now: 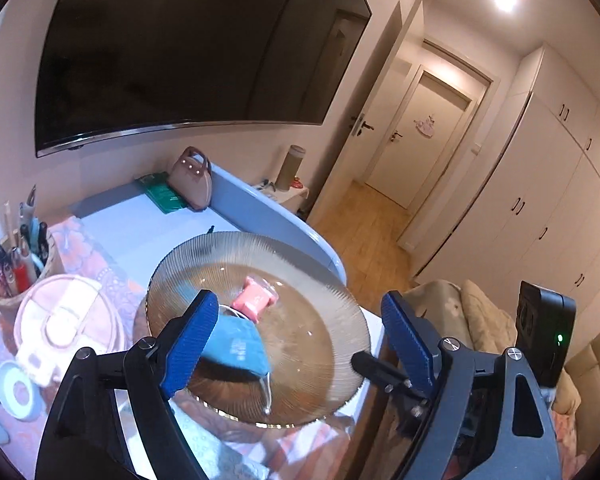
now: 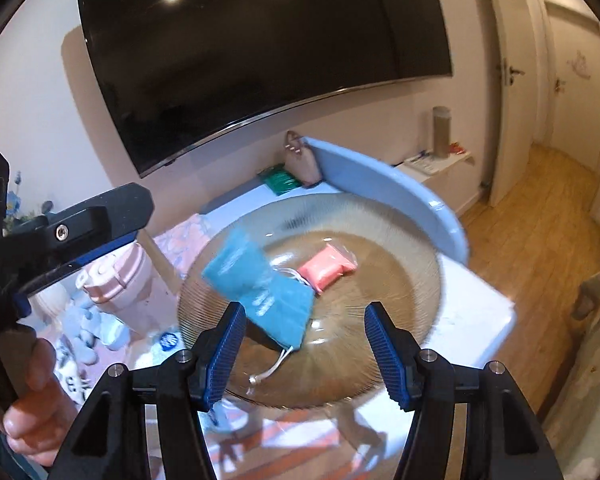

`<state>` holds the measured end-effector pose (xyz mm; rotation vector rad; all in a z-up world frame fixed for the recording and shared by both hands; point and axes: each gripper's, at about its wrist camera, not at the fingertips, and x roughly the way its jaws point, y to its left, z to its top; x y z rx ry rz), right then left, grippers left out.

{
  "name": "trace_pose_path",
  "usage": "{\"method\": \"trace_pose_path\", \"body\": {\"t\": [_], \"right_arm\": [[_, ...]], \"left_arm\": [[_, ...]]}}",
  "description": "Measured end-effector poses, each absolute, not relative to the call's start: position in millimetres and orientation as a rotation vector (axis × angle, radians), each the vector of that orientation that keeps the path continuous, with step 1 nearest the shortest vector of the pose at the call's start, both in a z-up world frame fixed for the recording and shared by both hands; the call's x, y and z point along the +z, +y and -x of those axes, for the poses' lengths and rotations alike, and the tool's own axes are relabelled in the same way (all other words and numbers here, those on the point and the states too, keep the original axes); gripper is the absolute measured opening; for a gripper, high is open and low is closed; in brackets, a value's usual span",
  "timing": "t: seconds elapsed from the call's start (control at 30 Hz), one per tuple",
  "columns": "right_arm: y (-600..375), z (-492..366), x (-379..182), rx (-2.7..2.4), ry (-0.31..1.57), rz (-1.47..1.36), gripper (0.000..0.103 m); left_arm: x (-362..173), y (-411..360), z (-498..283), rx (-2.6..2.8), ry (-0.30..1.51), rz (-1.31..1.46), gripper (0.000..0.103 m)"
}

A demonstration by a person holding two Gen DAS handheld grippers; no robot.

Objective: Organize books
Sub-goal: 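Open the right tool over the plate while the left tool drops the teal pouch, then grasp the blue face mask with the left tool while the right tool reaches the plaid bow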

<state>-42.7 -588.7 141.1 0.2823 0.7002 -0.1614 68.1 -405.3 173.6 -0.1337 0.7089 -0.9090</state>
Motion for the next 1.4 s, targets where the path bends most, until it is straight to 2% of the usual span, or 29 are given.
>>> {"method": "trace_pose_path", "body": {"t": [0.23, 0.57, 0.77, 1.07, 1.23, 1.4], "right_arm": [[-568.4, 50.2, 149.6, -0.086, 0.694, -0.306, 0.061], [-397.4, 41.1, 150.7, 0.317, 0.734, -0.131, 0.061], [-313.2, 30.0, 128.2, 0.483, 0.736, -0.082, 0.061], [-254.2, 8.0, 57.4, 0.529, 0.729, -0.019, 0.061], [-264.7, -8.1, 27.3, 0.499, 0.799, -0.075, 0.061], [-256.8, -6.6, 31.3, 0.564, 0.828, -0.058, 0.062]], "left_arm": [[186.4, -326.4, -30.8, -0.832, 0.652, 0.144, 0.083], [181.4, -108.2, 62.9, -0.348, 0.554, 0.179, 0.083], [139.9, 6.0, 94.8, -0.091, 0.562, 0.336, 0.083], [54.2, 51.4, 77.0, -0.009, 0.681, 0.483, 0.083], [35.9, 48.7, 53.8, -0.037, 0.740, 0.529, 0.083], [23.1, 45.3, 21.9, -0.024, 0.769, 0.535, 0.083]]}}
